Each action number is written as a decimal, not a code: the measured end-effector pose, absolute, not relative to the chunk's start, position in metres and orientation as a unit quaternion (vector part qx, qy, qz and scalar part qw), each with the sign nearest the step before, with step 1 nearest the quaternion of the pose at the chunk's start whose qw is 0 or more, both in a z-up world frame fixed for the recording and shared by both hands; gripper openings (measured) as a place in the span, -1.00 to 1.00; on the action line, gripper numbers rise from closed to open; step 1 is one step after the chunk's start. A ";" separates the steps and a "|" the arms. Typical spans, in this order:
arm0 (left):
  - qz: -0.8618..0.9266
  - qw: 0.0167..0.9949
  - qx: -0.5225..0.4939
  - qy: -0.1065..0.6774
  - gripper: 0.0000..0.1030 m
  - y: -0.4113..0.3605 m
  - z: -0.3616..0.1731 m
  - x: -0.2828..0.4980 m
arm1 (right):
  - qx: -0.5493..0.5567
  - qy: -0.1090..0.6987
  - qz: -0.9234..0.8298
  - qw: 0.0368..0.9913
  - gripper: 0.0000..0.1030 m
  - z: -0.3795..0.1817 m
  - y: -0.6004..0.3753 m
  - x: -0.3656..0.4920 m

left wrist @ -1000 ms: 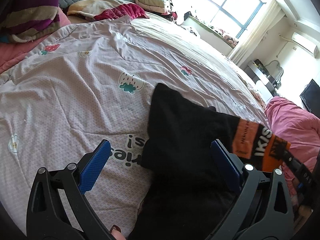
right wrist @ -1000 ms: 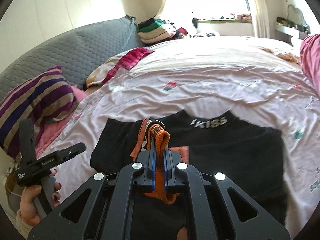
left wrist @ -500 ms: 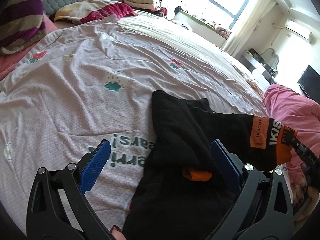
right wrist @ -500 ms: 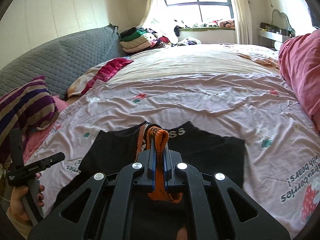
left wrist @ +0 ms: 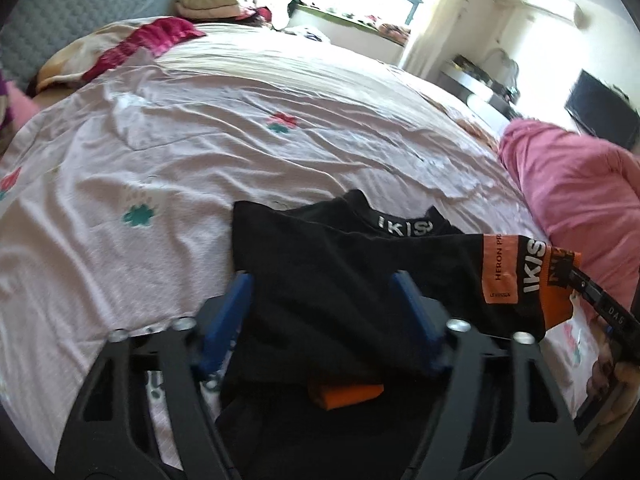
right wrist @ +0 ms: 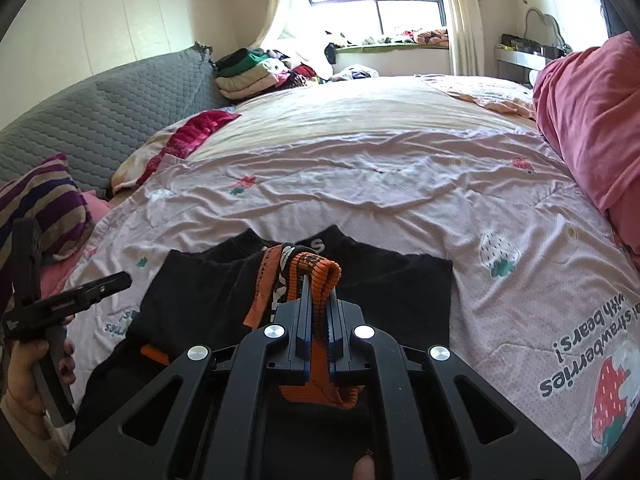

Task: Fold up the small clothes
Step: 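Straighten the cuff flat on the shirt body and open the right gripper, then move both grippers along the shirt body to the sweatshirt hem, then close both grippers on the black sweatshirt hem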

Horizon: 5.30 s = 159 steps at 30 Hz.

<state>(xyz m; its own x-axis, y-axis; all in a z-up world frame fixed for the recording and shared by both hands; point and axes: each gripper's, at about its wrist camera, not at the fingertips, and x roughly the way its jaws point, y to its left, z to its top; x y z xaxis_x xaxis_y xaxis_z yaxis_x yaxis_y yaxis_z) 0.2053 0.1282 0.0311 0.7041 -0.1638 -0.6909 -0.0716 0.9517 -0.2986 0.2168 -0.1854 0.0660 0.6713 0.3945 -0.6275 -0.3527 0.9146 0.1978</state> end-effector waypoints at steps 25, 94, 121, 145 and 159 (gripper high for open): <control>-0.036 0.883 -0.132 0.450 0.02 0.108 -0.019 0.223 | 0.032 0.381 0.108 0.918 -0.49 0.027 -0.200 0.222; -0.032 0.893 -0.057 0.446 0.81 0.081 0.019 0.191 | 0.062 0.422 0.152 0.892 0.88 0.022 -0.191 0.189; -0.021 0.907 -0.027 0.420 0.82 0.070 0.047 0.143 | 0.047 0.391 0.158 0.905 0.89 0.047 -0.213 0.132; -0.010 0.904 -0.050 0.424 0.81 0.069 0.026 0.085 | 0.025 0.430 0.151 0.890 0.89 0.011 -0.236 0.080; 0.028 0.899 -0.075 0.431 0.81 0.093 0.011 0.054 | 0.012 0.466 0.154 0.871 0.89 -0.021 -0.253 0.053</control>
<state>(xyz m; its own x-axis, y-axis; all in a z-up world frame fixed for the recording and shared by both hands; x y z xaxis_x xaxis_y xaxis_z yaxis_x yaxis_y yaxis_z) 0.0536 0.0932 0.0106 0.6269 -0.0142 -0.7790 -0.1154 0.9871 -0.1108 0.0530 -0.2534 -0.0210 0.5186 0.2802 -0.8078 -0.2581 0.9520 0.1645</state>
